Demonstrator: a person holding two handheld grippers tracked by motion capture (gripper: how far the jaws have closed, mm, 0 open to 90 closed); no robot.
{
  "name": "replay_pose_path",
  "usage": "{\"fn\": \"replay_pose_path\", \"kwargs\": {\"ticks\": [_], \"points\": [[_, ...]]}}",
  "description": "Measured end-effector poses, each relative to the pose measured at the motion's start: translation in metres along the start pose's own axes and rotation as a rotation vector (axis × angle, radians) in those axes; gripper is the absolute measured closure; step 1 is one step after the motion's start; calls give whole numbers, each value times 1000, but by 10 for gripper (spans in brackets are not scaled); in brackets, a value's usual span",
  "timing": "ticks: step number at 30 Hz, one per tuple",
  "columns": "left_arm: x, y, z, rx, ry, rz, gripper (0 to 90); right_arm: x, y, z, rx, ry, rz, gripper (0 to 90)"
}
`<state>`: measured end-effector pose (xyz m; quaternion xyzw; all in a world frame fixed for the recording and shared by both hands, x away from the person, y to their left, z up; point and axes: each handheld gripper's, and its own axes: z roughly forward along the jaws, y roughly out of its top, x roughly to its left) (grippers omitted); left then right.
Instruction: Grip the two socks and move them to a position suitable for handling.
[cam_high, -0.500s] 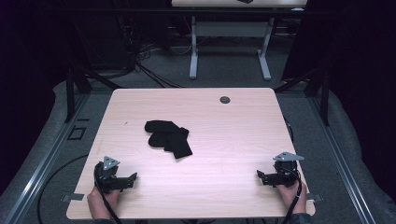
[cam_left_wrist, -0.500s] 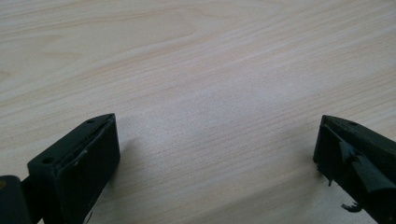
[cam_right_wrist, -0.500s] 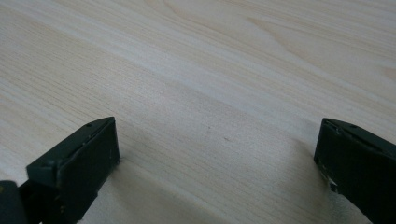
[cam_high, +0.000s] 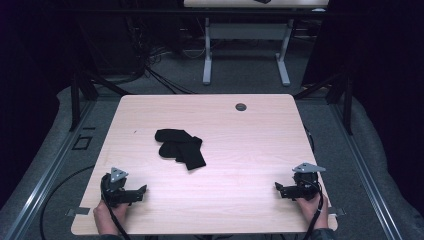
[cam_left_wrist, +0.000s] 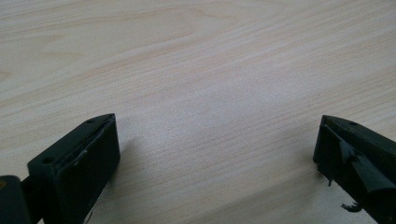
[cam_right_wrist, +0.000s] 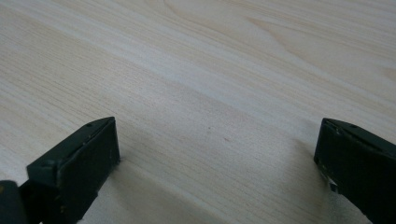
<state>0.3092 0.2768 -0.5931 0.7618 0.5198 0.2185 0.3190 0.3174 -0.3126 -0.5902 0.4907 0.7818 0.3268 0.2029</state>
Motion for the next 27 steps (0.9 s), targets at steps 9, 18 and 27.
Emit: {"fn": "replay_pose_path", "kwargs": {"ticks": [9,18,27], "points": [[0,0,0,-1,-3,-4,1,0,1,0,1,9,-4,0],[2,12,-1,-7,-66,-22,1,0,1,1,1,9,-4,0],[-7,50,-2,-34,-131,-21,3,0,3,2,11,3,0,1]]}}
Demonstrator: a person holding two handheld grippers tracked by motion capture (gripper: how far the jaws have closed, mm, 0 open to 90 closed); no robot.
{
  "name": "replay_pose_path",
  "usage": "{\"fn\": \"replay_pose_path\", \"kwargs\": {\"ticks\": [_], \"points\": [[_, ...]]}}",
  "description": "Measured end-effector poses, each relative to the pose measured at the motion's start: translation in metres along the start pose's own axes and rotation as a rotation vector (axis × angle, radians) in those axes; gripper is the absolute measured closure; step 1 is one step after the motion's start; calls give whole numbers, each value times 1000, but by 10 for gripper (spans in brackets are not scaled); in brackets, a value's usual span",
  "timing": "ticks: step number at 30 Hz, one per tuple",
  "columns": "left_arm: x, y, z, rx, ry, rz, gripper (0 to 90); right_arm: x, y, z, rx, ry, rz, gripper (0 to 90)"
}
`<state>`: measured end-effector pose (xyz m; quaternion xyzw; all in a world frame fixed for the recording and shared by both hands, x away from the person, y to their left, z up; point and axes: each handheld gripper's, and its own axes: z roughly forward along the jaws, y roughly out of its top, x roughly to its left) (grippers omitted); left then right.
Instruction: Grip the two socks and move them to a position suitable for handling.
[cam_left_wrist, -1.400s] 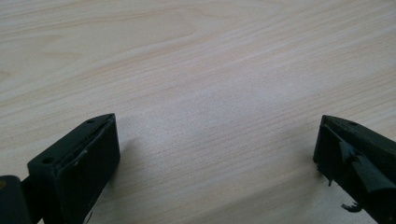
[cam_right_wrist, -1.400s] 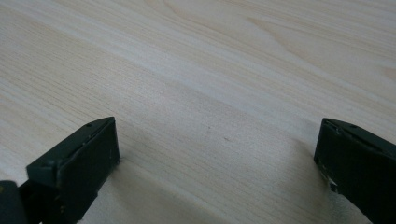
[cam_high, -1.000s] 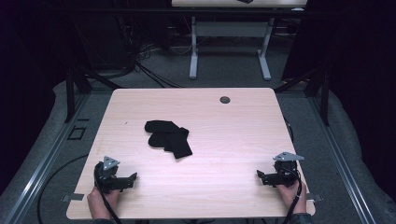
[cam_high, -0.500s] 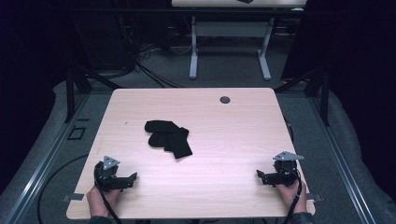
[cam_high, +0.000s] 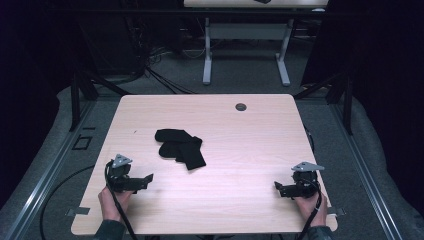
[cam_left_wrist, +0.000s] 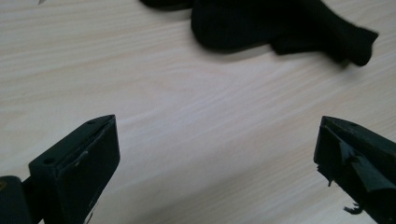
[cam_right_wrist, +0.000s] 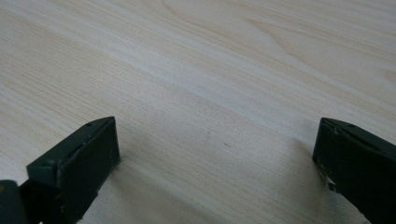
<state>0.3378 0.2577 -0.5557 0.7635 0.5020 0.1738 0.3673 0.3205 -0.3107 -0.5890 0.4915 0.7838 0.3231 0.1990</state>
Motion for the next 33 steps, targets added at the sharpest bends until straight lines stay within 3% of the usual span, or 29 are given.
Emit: {"fn": "replay_pose_path", "kwargs": {"ticks": [3,15,17,19,25,28,30,33], "points": [[-5,15,4,-17,-47,-6,7,0,0,0,2,-2,2,2],[-16,61,30,-7,-133,7,3,0,0,0,-6,-5,11,6],[-17,67,34,-5,-159,-2,1,-1,0,0,-1,-11,7,6],[-19,74,38,-14,-187,16,0,-1,0,0,-2,-10,8,7],[-27,92,61,37,-205,39,0,-1,0,0,-5,-9,8,8],[-30,99,73,66,-223,43,82,-1,0,0,-5,-8,8,8],[-32,102,82,82,-213,63,149,-1,0,0,-6,-8,8,9],[-34,105,93,108,-228,49,195,-1,-1,0,-6,-7,7,10]]}}
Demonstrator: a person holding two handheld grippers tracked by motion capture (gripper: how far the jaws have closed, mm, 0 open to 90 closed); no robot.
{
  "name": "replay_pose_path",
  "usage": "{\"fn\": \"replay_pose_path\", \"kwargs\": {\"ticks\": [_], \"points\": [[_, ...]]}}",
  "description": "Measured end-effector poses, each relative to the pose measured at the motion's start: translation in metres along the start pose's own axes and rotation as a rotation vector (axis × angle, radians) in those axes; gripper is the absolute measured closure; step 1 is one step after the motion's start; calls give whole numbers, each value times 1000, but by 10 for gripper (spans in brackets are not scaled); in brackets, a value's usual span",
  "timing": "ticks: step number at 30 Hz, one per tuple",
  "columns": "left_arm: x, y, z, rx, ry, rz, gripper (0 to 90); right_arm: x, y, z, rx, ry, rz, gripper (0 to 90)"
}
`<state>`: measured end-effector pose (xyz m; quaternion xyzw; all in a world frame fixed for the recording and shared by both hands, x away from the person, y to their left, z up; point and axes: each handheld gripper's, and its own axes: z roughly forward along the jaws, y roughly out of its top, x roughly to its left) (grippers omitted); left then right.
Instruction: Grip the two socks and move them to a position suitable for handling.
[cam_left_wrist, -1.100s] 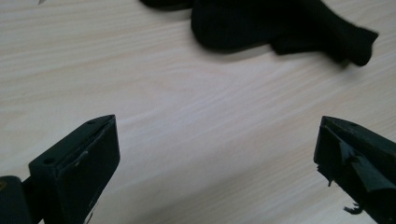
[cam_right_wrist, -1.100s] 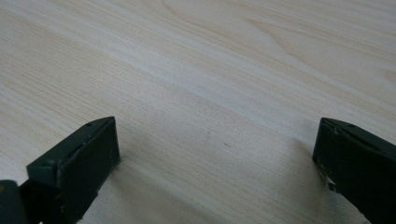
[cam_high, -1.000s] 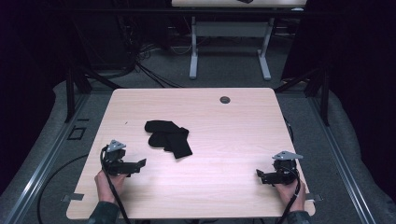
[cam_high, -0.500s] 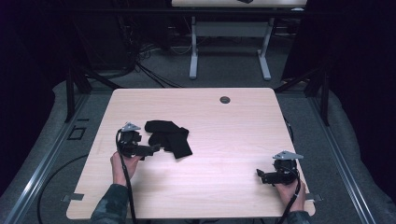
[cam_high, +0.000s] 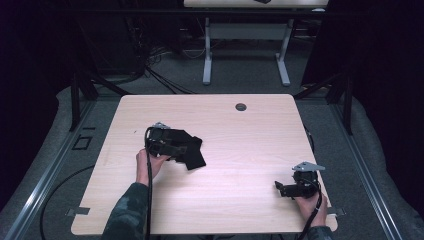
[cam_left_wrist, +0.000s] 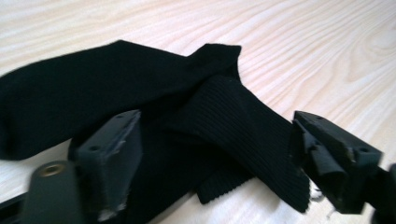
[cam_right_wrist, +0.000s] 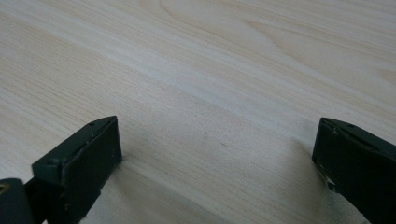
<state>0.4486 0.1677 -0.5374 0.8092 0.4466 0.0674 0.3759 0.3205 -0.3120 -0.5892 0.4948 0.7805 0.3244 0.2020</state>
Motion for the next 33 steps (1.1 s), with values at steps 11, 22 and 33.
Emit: {"fn": "replay_pose_path", "kwargs": {"ticks": [11,22,33], "points": [[0,5,19,74,20,-5,440,0,0,0,-3,-3,2,13],[-5,1,28,91,59,8,758,0,-1,0,-7,-6,6,21],[-9,-2,22,44,78,34,862,0,-1,0,-10,-5,10,25]]}}
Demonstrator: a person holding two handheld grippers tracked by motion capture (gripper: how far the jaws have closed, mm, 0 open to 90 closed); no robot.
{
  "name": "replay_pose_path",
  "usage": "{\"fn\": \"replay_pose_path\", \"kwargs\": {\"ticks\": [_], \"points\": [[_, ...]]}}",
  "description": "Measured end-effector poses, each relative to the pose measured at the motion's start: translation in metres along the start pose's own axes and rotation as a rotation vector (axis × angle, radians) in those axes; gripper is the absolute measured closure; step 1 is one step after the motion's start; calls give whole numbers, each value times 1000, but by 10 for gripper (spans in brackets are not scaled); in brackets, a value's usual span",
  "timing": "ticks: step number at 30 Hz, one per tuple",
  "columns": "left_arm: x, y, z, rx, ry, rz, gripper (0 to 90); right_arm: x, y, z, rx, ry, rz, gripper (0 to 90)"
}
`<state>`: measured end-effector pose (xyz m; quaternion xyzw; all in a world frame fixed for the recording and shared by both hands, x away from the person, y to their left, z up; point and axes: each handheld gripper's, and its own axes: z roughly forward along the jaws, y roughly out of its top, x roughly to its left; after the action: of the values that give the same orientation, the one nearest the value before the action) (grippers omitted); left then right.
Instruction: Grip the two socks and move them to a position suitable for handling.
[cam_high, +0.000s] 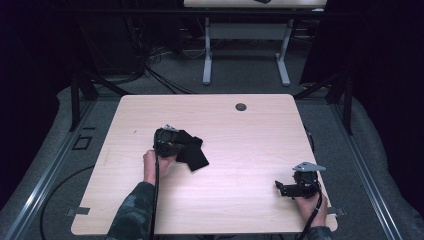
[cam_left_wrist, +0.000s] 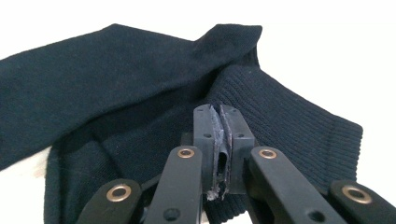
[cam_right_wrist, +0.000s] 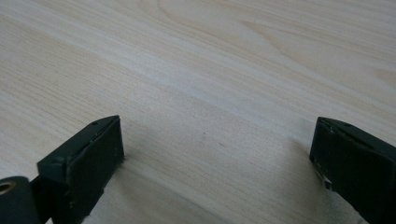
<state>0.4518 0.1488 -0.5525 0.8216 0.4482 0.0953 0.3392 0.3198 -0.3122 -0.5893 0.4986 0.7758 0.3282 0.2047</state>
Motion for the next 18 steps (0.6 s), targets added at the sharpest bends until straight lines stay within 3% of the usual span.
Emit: {"fn": "replay_pose_path", "kwargs": {"ticks": [18], "points": [[-21,5,-42,-99,17,57,867,0,0,0,0,0,0,27]]}}
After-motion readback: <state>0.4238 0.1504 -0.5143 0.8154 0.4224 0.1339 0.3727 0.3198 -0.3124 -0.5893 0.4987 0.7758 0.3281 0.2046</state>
